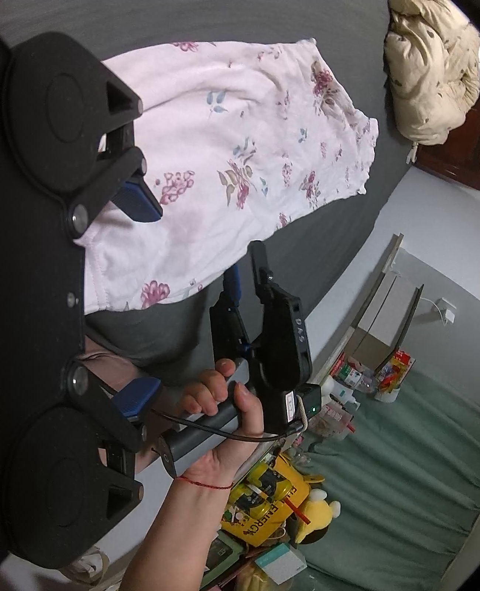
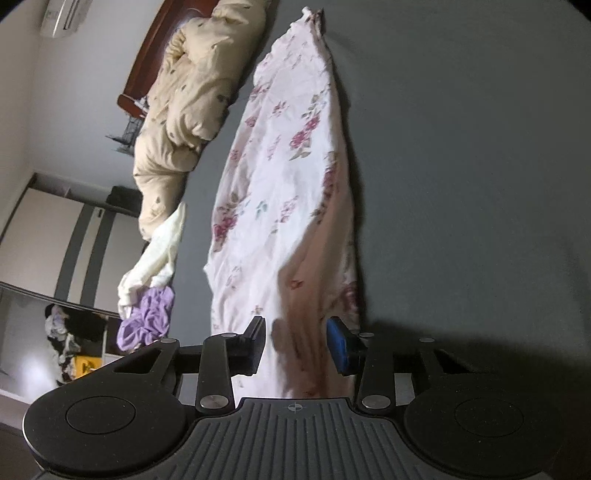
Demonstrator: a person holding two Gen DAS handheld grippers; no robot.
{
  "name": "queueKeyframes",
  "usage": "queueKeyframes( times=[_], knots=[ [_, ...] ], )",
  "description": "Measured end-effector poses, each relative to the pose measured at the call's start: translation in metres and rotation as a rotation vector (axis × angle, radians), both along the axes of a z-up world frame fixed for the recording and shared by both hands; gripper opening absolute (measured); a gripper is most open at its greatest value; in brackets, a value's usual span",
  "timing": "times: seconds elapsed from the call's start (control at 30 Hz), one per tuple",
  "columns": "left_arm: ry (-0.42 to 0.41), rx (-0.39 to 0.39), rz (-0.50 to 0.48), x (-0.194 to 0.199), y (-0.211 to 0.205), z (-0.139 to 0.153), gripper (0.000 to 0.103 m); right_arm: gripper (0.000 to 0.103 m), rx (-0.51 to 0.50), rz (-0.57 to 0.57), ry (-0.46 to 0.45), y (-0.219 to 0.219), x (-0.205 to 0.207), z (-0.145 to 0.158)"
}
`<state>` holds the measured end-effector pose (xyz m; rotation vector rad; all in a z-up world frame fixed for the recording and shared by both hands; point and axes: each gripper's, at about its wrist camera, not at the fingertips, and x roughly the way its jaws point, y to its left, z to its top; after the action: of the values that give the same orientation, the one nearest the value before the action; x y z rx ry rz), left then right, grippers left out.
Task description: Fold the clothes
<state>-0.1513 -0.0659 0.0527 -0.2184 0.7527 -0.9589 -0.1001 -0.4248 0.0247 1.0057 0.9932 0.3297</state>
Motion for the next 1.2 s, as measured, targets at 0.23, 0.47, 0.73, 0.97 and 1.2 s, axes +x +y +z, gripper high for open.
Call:
queueKeyframes(
  times=[0.23, 0.47, 0.73, 0.97, 1.2],
  knots=[
    [0.002, 0.024, 0.009, -0.002, 0.001, -0.002, 0.091, 0.002, -0.111, 0.048, -0.007, 0.009, -0.006, 0.011],
    [0.003, 0.041, 0.021, -0.003, 0.009, -0.006, 0.091, 0.003, -0.171, 0.059, 0.076, 0.007, -0.013, 0.001],
    [-0.063, 0.084, 0.006, -0.009, 0.019, 0.000, 0.091, 0.038, -0.167, 0.005, 0.012, 0.001, -0.033, 0.026],
    [-0.102, 0.162, 0.011, -0.011, 0.027, -0.010, 0.091, 0.068, -0.134, 0.105, -0.124, 0.045, -0.050, 0.060],
    [-0.078, 0.207, 0.025, -0.007, 0.026, -0.021, 0.092, 0.068, -0.205, 0.168, -0.033, 0.076, -0.042, 0.025]
  ],
)
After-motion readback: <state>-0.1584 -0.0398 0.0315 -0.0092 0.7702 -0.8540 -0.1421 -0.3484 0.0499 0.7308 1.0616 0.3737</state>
